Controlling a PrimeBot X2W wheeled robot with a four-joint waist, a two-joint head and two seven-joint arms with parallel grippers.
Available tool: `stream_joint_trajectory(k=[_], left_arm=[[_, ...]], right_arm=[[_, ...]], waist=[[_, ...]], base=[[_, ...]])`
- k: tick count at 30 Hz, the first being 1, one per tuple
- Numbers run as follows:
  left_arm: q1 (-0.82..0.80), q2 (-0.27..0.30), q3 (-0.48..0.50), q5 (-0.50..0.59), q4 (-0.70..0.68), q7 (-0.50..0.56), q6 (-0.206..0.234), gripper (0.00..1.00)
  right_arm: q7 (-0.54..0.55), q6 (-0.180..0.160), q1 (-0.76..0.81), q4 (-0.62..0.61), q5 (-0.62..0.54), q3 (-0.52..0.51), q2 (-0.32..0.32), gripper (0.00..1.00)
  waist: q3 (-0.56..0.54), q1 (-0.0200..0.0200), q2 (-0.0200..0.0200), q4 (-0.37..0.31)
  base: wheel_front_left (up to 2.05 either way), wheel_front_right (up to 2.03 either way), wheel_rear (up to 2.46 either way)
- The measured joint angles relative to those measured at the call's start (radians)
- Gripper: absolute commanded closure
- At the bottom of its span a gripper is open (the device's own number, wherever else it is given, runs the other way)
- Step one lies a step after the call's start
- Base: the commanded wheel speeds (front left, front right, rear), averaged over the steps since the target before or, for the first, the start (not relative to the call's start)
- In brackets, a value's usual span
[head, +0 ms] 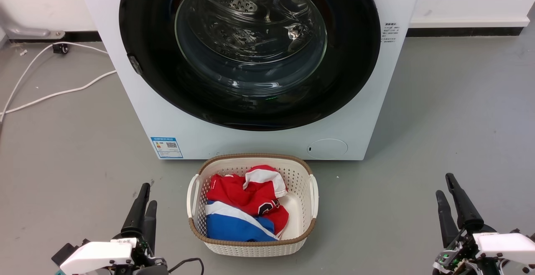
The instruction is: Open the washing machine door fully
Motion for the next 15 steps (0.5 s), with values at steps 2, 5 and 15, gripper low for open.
stream_joint_trajectory(k=[2, 5, 15], left_arm=[[0.003, 0.0, -0.001, 0.008, -0.005, -0.011, 0.0, 0.0], [0.012, 0.0, 0.001, 0.023, -0.012, -0.025, 0.0, 0.0], [0.029, -0.001, 0.044, 0.115, -0.025, -0.068, 0.0, 0.0]], right_arm=[[-0.01, 0.0, 0.002, -0.005, -0.009, 0.002, 0.0, 0.0], [-0.023, 0.0, 0.008, -0.011, -0.025, 0.002, 0.0, 0.0], [-0.068, 0.0, 0.016, -0.018, -0.187, -0.022, 0.001, 0.0]], waist=[[0.0, 0.0, 0.0, -0.001], [-0.001, 0.0001, 0.0, -0.002], [-0.001, 0.0, 0.0, -0.006]], base=[[0.0, 0.0, 0.0], [0.0, 0.0, 0.0], [0.0, 0.0, 0.0]])
